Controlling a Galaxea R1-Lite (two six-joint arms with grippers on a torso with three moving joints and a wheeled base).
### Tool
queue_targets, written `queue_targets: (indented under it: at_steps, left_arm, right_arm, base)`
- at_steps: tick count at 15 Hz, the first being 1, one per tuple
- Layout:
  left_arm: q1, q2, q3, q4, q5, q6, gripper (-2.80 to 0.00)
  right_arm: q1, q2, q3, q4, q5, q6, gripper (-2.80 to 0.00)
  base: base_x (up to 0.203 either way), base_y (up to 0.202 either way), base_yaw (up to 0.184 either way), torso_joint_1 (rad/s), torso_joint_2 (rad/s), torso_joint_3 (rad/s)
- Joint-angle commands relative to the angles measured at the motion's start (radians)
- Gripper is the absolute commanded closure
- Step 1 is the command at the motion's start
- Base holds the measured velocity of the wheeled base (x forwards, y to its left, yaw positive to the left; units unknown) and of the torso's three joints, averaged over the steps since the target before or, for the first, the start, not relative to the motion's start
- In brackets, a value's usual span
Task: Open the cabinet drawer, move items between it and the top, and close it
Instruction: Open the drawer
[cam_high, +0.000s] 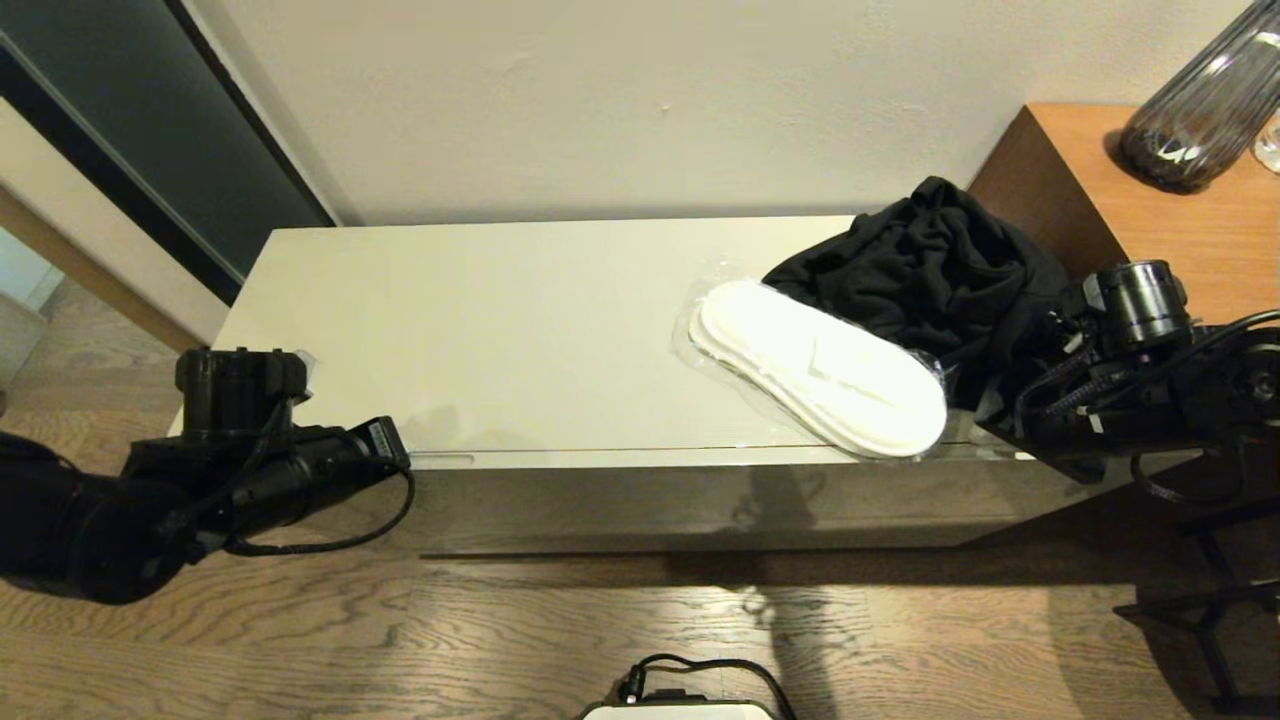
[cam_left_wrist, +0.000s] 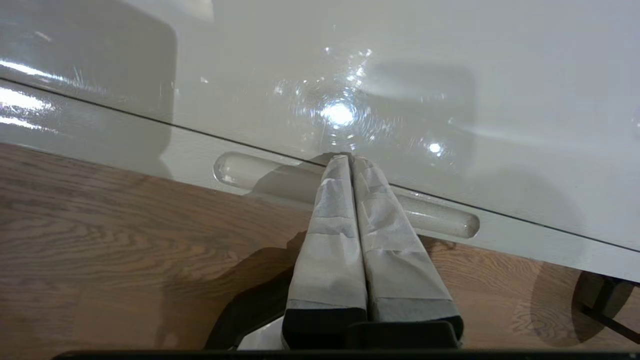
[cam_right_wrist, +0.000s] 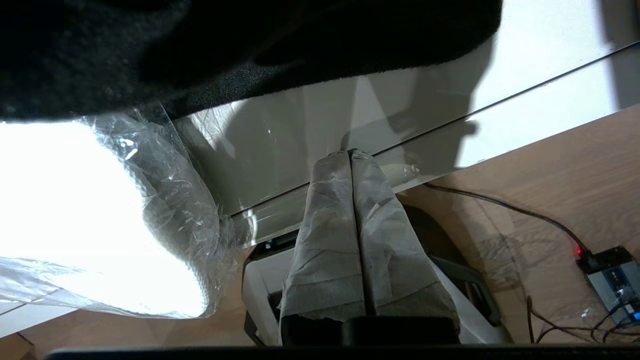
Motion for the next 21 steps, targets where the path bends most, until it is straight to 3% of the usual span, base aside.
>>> queue_targets:
  at_steps: [1,21]
  left_arm:
    - [0.000,0.008,0.022,0.000,0.000,-0.008,0.00]
    - [-0.022,-0.011,0.084,0.011,-0.003,-0.008,0.00]
  right_arm:
    - [0.000,0.012,0.017,0.002,0.001,0.003,0.00]
    - [0.000,0.017,0.078,0.001,0.013,0.005,0.00]
  base:
    - [0.000,0.000,0.000,0.000,0.00,0.000]
    - [0.000,0.000,0.000,0.000,0.00,0.000]
